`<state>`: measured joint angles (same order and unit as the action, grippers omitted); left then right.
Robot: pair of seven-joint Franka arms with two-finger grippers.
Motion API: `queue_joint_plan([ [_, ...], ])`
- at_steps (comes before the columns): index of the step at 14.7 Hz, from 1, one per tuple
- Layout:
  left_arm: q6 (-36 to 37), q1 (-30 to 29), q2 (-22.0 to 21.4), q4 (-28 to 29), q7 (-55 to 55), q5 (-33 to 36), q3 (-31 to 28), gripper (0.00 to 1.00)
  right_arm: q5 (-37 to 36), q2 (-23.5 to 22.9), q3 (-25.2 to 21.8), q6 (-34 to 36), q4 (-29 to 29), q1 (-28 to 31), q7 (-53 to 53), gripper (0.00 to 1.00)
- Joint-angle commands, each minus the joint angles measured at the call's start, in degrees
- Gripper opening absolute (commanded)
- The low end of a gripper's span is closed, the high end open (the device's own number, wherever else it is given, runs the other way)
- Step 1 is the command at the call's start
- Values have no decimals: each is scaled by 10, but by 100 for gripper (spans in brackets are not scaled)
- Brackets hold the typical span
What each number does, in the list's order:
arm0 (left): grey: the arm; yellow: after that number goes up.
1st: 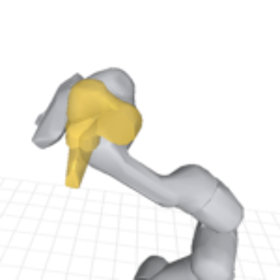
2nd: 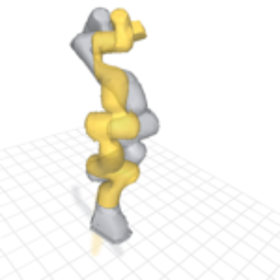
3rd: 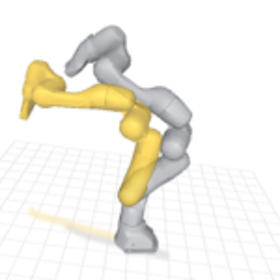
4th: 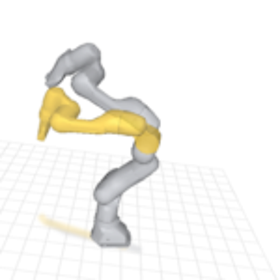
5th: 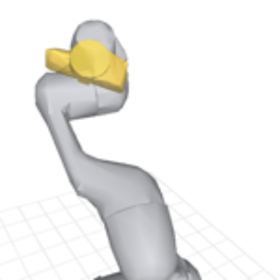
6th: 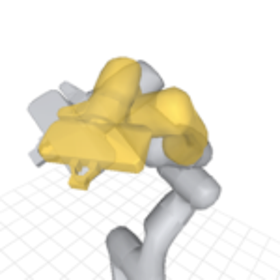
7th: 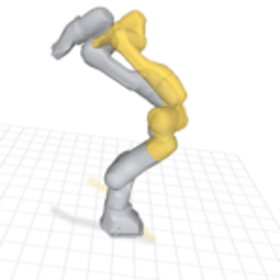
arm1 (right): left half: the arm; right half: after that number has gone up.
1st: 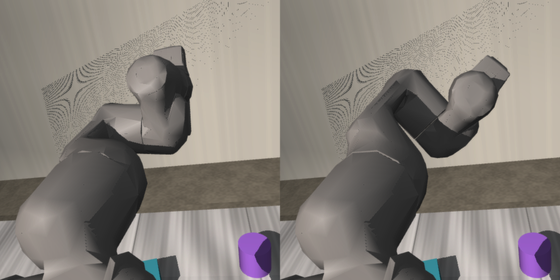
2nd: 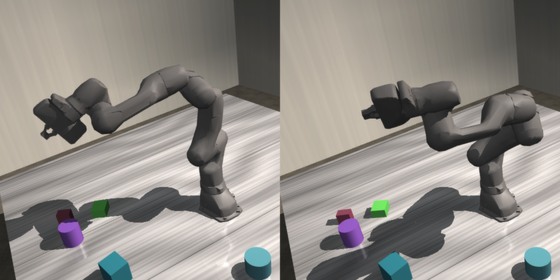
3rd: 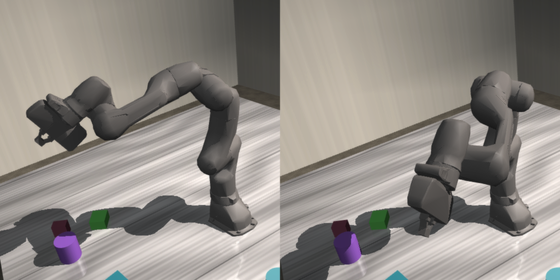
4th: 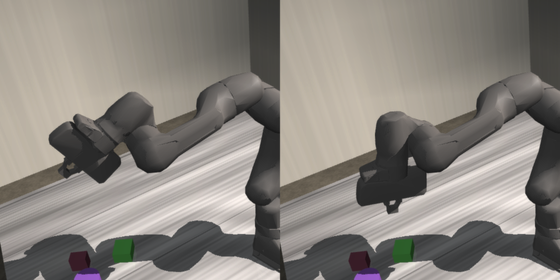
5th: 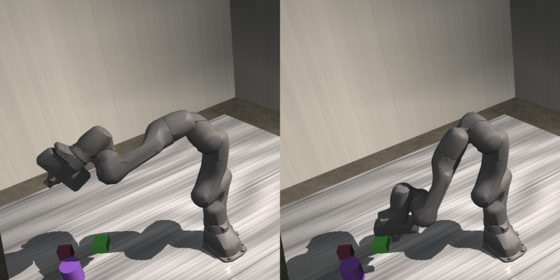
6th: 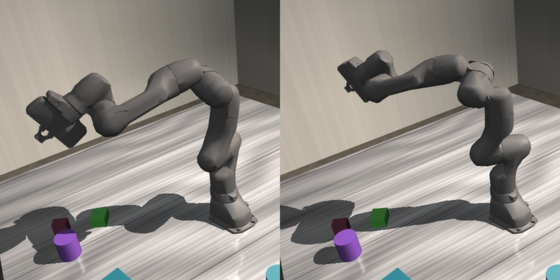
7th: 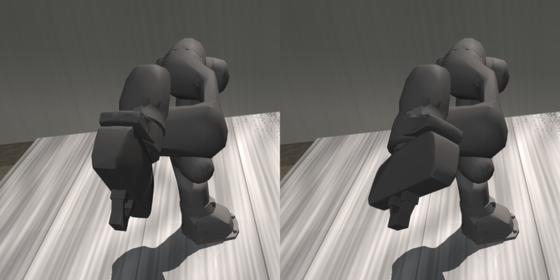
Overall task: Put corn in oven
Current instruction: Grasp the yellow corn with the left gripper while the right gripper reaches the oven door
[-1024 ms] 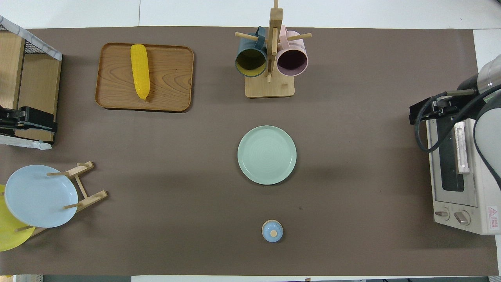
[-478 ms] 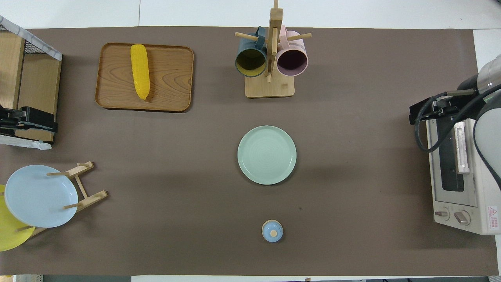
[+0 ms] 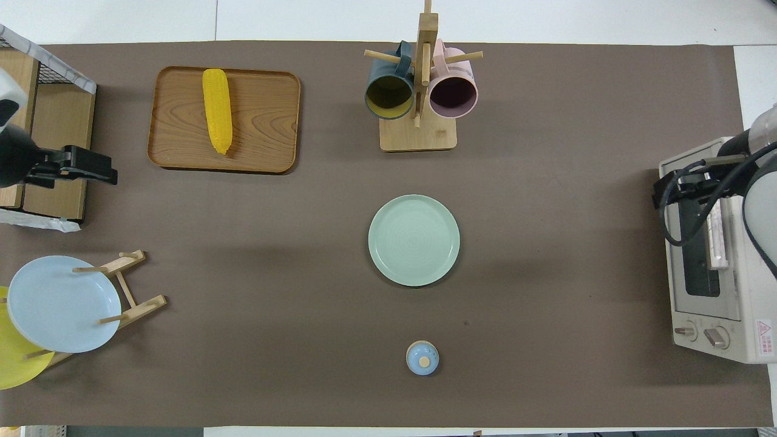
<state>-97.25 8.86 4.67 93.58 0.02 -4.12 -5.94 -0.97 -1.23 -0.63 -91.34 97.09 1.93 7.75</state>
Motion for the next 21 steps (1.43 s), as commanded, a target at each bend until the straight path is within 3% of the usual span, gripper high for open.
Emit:
queue_joint_plan([
  [1,-14,12,152,-125,8,-27,-7,100,-35,48,3,-74,97,41,46,0],
  [4,-102,16,233,-144,8,-48,7,100,-68,66,2,-153,175,55,44,0],
  [7,-165,16,346,-215,9,-48,24,100,-113,56,2,-162,180,72,44,0],
  [9,-195,15,358,-213,24,-42,24,100,-113,55,3,-173,184,87,44,0],
  [12,-279,33,359,-164,24,-41,23,100,-112,55,3,-194,200,91,42,0],
  [13,-280,34,359,-162,25,-41,23,95,-109,54,3,-198,202,94,39,0],
  [15,-281,34,359,-162,25,-41,23,43,-105,48,4,-198,202,94,24,0],
  [17,-282,36,359,-161,25,-33,22,10,-90,46,4,-198,202,89,10,0],
  [18,-282,34,359,-161,26,-29,22,0,-77,40,4,-198,202,85,0,0],
  [21,-279,33,359,-161,26,-30,21,0,-69,31,5,-201,202,68,-26,0],
])
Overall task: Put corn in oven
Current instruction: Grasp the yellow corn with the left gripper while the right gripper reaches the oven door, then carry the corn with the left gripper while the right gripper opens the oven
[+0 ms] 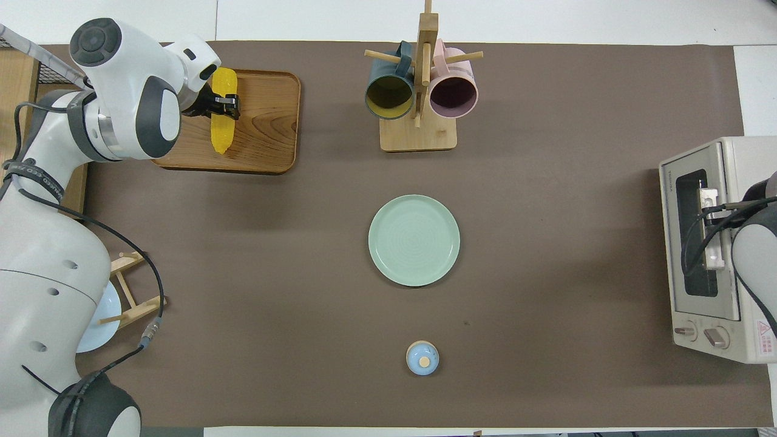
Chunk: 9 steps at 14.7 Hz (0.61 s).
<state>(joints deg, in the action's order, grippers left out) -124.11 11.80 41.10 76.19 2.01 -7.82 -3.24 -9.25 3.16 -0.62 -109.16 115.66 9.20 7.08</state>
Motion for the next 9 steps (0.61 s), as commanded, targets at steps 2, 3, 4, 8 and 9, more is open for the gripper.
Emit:
queue_joint_plan([
  [2,3,6,-12,12,4,2,-5,0,21,-20,4,-25,17,-17,-33,0],
  [3,26,7,-17,8,-2,-3,-5,0,25,-21,4,-28,17,-23,-40,0],
  [4,51,9,-37,10,-20,-17,-5,0,33,-28,4,-39,17,-33,-50,0],
  [8,107,64,-180,112,-131,-30,-3,0,43,-53,4,-64,20,-54,-62,0],
  [9,106,90,-210,144,-161,-30,-3,0,50,-59,5,-78,29,-54,-69,0],
])
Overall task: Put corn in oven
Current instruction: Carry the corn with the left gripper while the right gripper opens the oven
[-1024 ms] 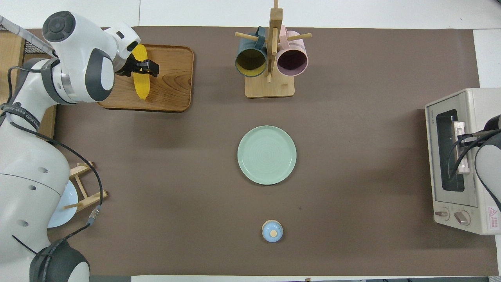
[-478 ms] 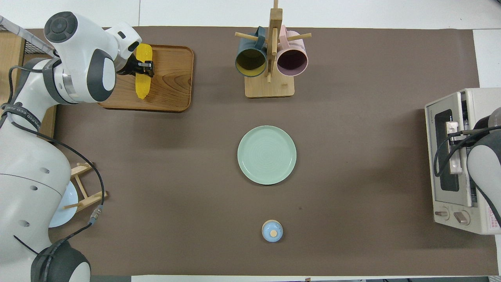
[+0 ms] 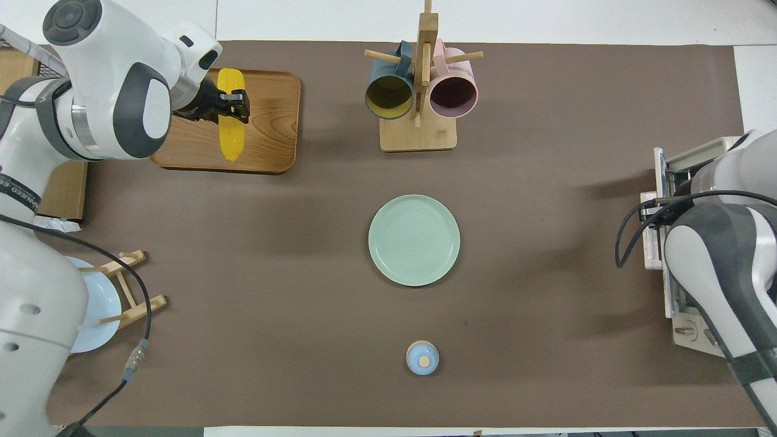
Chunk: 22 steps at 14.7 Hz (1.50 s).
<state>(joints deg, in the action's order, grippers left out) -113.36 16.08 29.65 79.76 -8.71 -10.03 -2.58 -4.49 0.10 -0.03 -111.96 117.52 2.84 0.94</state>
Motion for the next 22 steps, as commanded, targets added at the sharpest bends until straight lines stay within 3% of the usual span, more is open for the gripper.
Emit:
queue_joint_plan([
  [1,-5,75,-121,138,-96,-8,-9,0,17,-35,-1,-76,26,6,-9,0],
  [4,-50,184,-162,213,-208,-8,-10,0,22,-37,1,-147,75,-12,-24,0],
  [6,-174,262,-179,290,-298,-8,-10,0,23,-41,1,-154,80,-22,-34,0],
  [8,-250,316,-162,321,-346,-8,-12,0,24,-49,1,-162,83,-23,-36,0],
  [11,-300,342,-104,315,-350,-7,-12,0,55,-70,3,-183,90,-25,-43,0],
  [17,-319,353,-86,319,-348,-7,-13,0,57,-68,3,-192,100,-56,-74,0],
  [18,-313,353,-86,319,-348,-7,-13,35,57,-69,3,-193,97,-60,-79,0],
  [19,-308,353,-87,319,-347,-6,-15,99,57,-70,3,-188,87,-69,-81,0],
  [20,-291,347,-93,315,-345,-6,-15,100,57,-73,3,-178,66,-77,-82,0],
  [22,-211,301,-148,300,-337,-4,-37,100,56,-65,3,-68,-9,-85,-91,0],
])
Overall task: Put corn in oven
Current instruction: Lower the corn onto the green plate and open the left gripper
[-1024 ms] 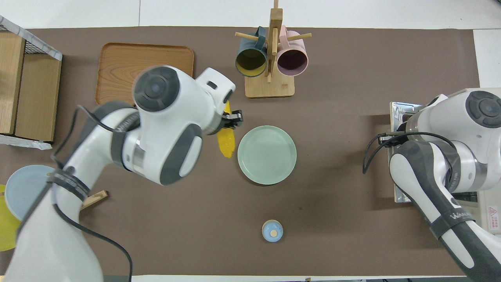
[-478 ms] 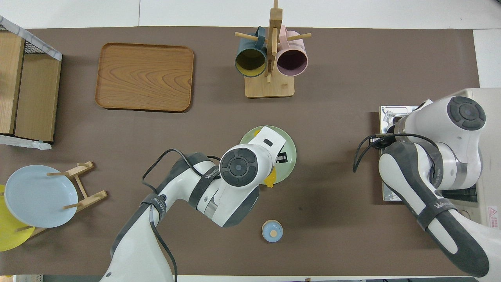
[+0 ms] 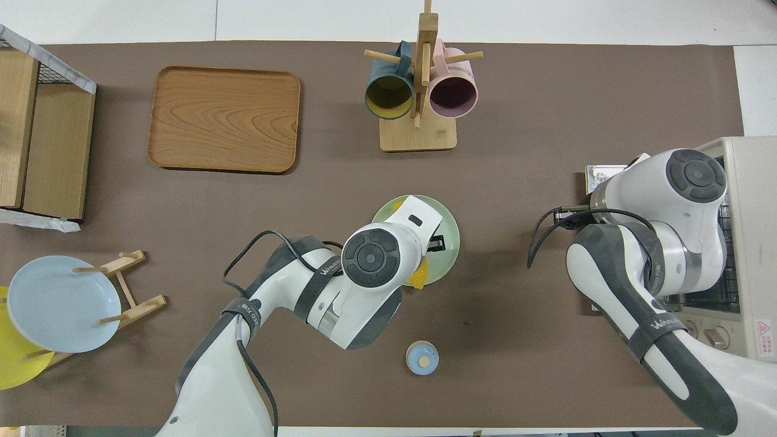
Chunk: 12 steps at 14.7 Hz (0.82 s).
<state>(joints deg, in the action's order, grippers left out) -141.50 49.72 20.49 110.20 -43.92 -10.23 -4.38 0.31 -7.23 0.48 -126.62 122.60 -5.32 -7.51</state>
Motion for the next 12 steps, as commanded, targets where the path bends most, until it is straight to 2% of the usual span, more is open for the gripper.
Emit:
queue_joint_plan([
  [1,105,-67,-78,-15,23,-1,-20,100,9,9,-1,121,-92,-4,-9,0],
  [3,195,-146,-105,-59,68,1,-20,100,8,8,2,166,-126,-22,-64,24],
  [4,248,-186,-107,-94,103,2,-21,100,8,7,2,166,-129,-35,-76,49],
  [5,285,-216,-108,-114,145,9,-21,100,8,7,2,161,-130,-46,-78,61],
  [7,332,-275,-129,-128,252,46,-22,100,10,6,3,135,-130,-92,-114,63],
  [9,372,-327,-161,-123,333,49,-22,100,9,-1,3,93,-130,-157,-168,63],
  [11,412,-373,-186,-124,395,52,-23,100,7,-15,2,61,-131,-219,-228,64],
  [12,426,-389,-195,-124,406,53,-23,100,6,-17,2,58,-134,-228,-241,63],
])
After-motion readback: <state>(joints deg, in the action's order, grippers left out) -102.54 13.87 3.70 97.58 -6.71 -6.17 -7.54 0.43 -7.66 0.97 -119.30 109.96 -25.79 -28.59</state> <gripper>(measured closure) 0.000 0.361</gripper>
